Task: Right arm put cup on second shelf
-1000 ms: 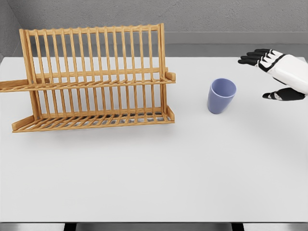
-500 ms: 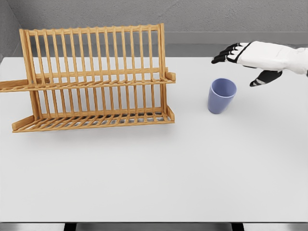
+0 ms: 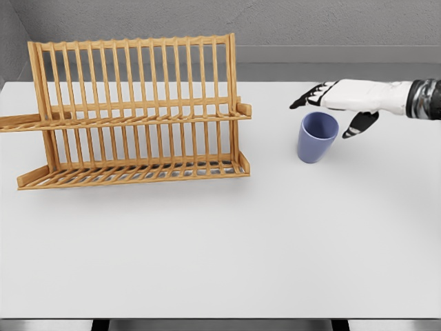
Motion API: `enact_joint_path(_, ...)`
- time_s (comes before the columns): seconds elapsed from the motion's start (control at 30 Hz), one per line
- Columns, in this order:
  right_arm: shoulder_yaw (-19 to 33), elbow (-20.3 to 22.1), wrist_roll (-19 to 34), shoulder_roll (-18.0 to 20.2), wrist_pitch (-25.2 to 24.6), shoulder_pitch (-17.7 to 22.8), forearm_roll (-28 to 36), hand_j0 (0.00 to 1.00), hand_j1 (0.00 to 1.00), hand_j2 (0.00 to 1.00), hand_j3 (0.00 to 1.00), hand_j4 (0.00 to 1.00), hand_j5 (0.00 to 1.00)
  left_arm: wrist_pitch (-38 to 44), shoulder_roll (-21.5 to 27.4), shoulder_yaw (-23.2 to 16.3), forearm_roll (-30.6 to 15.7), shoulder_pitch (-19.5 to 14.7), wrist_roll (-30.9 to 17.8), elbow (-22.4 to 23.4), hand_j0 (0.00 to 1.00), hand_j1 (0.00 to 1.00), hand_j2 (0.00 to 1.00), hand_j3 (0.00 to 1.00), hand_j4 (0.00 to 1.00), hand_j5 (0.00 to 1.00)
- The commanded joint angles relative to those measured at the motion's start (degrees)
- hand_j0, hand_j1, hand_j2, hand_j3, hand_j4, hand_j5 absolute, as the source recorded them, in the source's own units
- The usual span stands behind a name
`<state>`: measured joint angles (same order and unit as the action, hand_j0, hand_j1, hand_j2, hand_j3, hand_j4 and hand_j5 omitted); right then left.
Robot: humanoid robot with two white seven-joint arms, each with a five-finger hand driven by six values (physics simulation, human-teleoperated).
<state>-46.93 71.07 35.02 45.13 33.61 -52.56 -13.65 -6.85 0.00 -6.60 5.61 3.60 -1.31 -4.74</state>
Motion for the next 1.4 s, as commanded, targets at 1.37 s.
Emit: enact_joint_path(1.37, -3.87, -4.54, -0.02, -2.51, -0.39, -2.99, -0.06, 0.65, 0.65, 0.65, 0.65, 0.65, 0.65, 0.00, 0.00, 0.01, 0.01, 0.00, -0.01, 0.00, 1.00, 1.00, 1.00, 1.00, 1.00, 1.00)
